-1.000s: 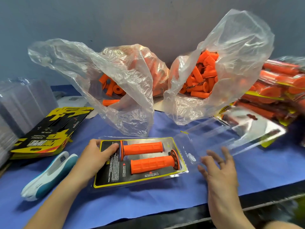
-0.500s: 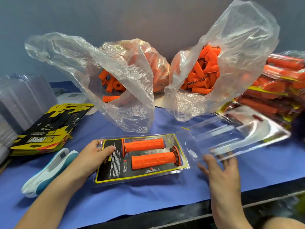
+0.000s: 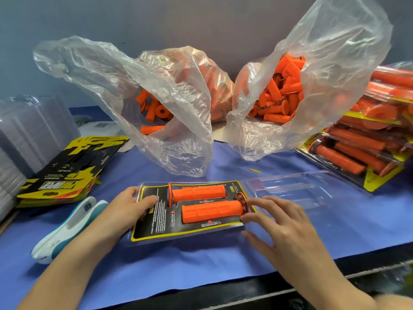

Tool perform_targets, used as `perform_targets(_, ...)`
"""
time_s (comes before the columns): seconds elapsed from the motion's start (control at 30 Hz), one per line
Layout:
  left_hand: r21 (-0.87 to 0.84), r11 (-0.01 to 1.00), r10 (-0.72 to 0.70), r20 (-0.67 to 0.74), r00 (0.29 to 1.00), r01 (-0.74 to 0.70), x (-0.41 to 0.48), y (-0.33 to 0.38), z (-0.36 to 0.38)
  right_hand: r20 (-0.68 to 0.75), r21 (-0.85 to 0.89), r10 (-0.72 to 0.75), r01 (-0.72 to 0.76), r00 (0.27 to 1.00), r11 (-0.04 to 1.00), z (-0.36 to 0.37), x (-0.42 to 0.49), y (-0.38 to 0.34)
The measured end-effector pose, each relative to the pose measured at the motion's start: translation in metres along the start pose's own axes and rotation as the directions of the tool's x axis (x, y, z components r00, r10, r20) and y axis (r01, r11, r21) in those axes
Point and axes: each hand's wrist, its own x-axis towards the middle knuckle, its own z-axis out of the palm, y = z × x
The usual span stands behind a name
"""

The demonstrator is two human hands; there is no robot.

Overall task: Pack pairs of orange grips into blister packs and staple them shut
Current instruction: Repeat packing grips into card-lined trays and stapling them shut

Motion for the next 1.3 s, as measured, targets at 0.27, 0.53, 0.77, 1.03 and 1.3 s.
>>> perform_targets(0.27, 0.010, 1.000, 0.005, -0.005, 1.000, -0.005, -0.002, 0.001, 0.001, -0.078, -0.051, -0.106, 0.102, 0.991, 0.993, 0.004, -0.007, 0.001)
perform_targets(0.53, -0.003, 1.000, -0.006, -0.020, 1.000, 0.006, -0.003, 0.001, 0.003, -0.056, 0.045, -0.112, 0.115, 0.992, 0.992, 0.008, -0.014, 0.006)
perform_targets(0.77, -0.041, 0.999, -0.025, -0.022, 0.999, 0.024, 0.000, 0.000, 0.003, -0.070, 0.116, 0.005, 0.003, 0.998, 0.993, 0.000, -0.014, -0.003)
perform_targets(1.03, -0.054, 0.999, -0.008, -0.077, 0.997, 0.004, 0.006, -0.004, 0.003, 0.201, 0.822, 0.859, -0.558, 0.471, 0.114, -0.014, -0.021, -0.019)
perform_targets(1.3, -0.027, 1.000, 0.001, -0.037, 0.999, -0.002, 0.002, -0.005, 0.003, 0.491, 0.864, 0.822, -0.283, 0.288, -0.417, -0.015, -0.003, -0.011)
